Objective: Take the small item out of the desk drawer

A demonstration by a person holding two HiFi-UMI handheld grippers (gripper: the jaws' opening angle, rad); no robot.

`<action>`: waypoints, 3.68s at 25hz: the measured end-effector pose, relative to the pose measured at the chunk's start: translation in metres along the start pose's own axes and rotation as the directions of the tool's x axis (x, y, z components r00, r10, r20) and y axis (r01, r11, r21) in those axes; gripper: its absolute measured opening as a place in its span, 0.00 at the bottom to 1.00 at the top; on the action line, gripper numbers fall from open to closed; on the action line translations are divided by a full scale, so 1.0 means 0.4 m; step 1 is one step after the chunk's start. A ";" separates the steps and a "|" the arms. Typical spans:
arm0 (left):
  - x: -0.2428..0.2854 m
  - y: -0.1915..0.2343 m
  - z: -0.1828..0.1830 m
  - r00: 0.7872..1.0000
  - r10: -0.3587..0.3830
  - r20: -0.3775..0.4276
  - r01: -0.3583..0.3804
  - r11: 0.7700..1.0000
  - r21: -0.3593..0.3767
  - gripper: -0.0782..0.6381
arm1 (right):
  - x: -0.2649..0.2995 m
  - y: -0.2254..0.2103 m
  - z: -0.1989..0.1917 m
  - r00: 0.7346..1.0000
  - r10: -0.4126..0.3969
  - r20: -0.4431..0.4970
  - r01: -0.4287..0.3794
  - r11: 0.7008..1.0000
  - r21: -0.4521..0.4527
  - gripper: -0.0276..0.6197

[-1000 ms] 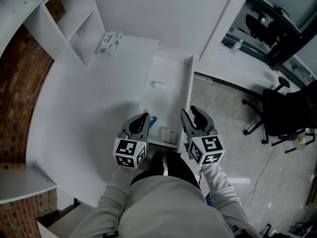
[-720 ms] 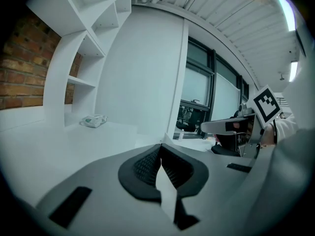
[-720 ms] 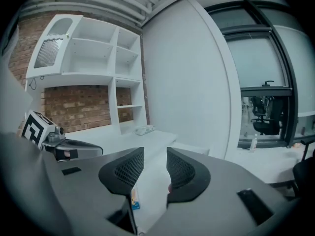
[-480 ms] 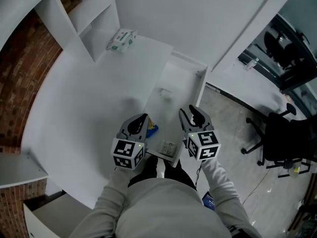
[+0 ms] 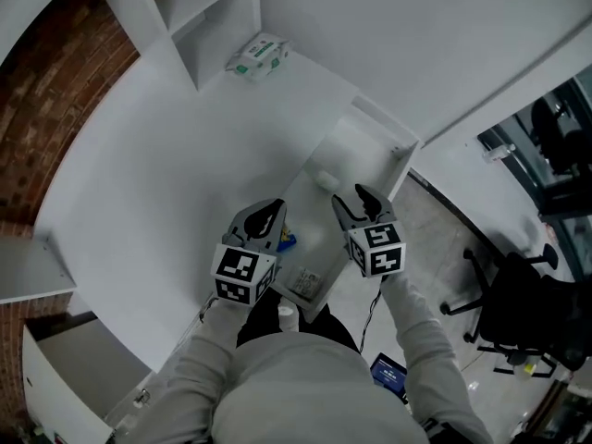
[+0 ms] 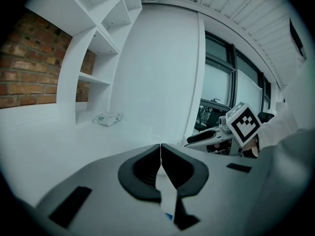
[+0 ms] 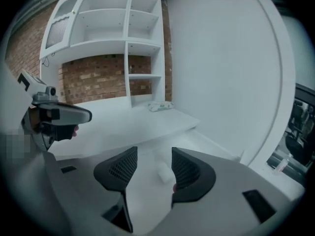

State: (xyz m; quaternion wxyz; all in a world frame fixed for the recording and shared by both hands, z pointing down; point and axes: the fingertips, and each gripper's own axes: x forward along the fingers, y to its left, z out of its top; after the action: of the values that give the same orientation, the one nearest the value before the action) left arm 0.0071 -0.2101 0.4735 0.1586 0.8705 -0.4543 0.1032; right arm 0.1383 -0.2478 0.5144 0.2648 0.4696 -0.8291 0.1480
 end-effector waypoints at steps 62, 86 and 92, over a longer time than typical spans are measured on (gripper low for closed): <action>-0.065 0.076 -0.078 0.956 0.288 -0.048 -0.291 0.953 -0.083 0.14 | 0.216 0.046 -0.119 0.917 0.184 -0.353 -0.263 0.946 -0.189 0.36; -0.117 0.070 -0.029 0.984 0.176 -0.008 -0.176 0.984 -0.002 0.14 | -0.086 0.136 0.075 0.989 0.148 0.016 -0.148 0.989 0.003 0.35; -0.130 0.072 -0.012 0.989 0.150 0.009 -0.150 0.989 0.015 0.14 | -0.136 0.140 0.093 0.992 0.089 0.089 -0.097 0.992 0.084 0.35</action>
State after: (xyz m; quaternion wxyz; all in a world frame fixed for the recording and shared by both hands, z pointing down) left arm -0.0463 -0.1843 0.4661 0.1419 0.8355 -0.5183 0.1148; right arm 0.1019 -0.1991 0.4528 0.2009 0.4475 -0.8533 0.1766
